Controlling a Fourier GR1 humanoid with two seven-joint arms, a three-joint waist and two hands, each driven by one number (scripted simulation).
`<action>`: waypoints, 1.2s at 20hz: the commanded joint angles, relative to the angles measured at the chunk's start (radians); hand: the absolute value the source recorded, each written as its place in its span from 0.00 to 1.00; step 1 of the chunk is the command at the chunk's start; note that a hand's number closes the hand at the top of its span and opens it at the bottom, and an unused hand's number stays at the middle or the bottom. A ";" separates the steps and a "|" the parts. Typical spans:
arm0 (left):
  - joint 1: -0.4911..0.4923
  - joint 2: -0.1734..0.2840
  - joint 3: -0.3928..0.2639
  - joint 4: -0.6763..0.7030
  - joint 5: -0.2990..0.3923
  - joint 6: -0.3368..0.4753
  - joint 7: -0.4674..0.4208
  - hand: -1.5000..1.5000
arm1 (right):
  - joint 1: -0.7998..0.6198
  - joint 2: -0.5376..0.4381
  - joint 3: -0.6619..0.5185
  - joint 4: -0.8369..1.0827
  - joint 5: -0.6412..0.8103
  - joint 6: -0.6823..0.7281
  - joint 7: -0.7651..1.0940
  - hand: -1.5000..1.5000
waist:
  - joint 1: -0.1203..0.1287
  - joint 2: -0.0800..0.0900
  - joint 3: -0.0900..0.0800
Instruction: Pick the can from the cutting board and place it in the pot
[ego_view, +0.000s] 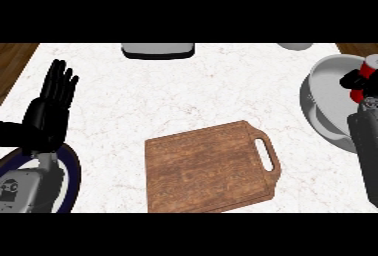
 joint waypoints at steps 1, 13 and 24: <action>-0.004 -0.041 -0.033 -0.030 -0.036 0.030 0.020 0.50 | 0.078 -0.039 -0.054 -0.017 -0.094 -0.035 -0.092 1.00 | 0.006 0.002 0.000; -0.091 0.036 0.072 0.041 0.030 -0.060 0.039 0.50 | 0.023 -0.134 -0.203 0.442 -0.290 -0.151 -0.370 1.00 | 0.025 0.011 0.002; -0.017 -0.045 -0.001 -0.011 -0.029 -0.027 0.011 0.50 | -0.041 -0.093 -0.298 0.578 -0.531 -0.199 -0.715 0.00 | 0.027 0.008 0.001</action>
